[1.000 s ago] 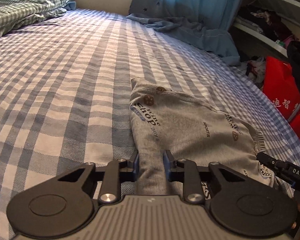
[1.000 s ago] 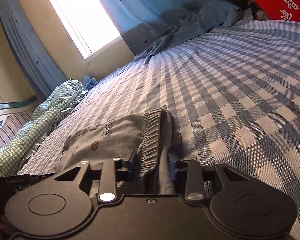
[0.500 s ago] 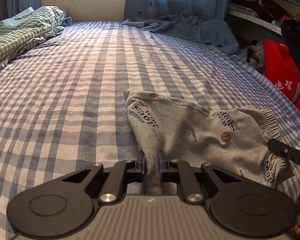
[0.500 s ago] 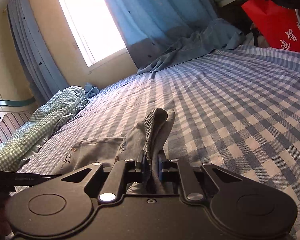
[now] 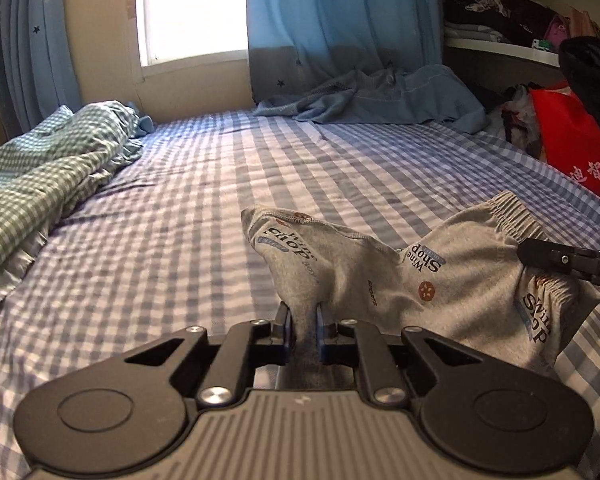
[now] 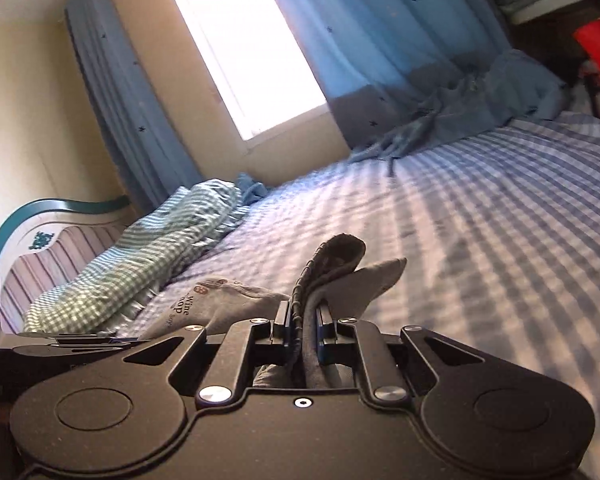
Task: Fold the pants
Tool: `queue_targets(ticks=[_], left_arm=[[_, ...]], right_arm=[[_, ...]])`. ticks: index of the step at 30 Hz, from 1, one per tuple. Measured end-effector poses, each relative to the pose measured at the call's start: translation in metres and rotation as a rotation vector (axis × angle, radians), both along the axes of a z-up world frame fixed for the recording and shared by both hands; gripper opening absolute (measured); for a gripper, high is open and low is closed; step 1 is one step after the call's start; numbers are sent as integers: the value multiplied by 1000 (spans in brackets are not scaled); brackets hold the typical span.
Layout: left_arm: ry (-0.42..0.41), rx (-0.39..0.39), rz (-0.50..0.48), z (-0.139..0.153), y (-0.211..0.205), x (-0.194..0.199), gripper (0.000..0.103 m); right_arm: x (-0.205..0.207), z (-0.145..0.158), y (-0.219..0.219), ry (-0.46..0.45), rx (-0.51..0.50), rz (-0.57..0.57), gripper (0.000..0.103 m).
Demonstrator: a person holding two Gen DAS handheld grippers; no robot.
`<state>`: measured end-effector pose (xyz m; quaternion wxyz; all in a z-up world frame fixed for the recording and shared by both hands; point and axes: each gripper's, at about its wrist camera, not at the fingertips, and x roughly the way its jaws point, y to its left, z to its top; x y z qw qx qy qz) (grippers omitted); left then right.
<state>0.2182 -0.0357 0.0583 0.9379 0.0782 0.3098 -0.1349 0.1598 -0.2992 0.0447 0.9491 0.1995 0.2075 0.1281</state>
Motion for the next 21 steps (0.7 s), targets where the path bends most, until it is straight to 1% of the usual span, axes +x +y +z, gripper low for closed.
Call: queue_targets(ticks=[6,8,10,13,16,18,20,21], left_arm=[[-101,25,131,25,57,43,12],[-112,32,177,29,76,58,12],[-106,27,216,26,96,73,12],[-62,5,263,8,123,89,13],[22,-19,295,-26,148,94,13],[90,-31,320,-49,160,95,13],[107,-32,333,-64,168,90,13],[108,-46,334,-68,171,87,13]], right_arm=[[83,19,61,-88,-37,112,12],[109,19,81,-98,-37,146,12],[132,14,99,-90,-40,169,12],[157,-2,130,-39,-42,200,12],[173,-31,148,52,-49,216,12],[174,-49,152,110,-63,211,12],[171,-59,150,131,-75,191,12],[169,-63,145,144,-54,183,12]])
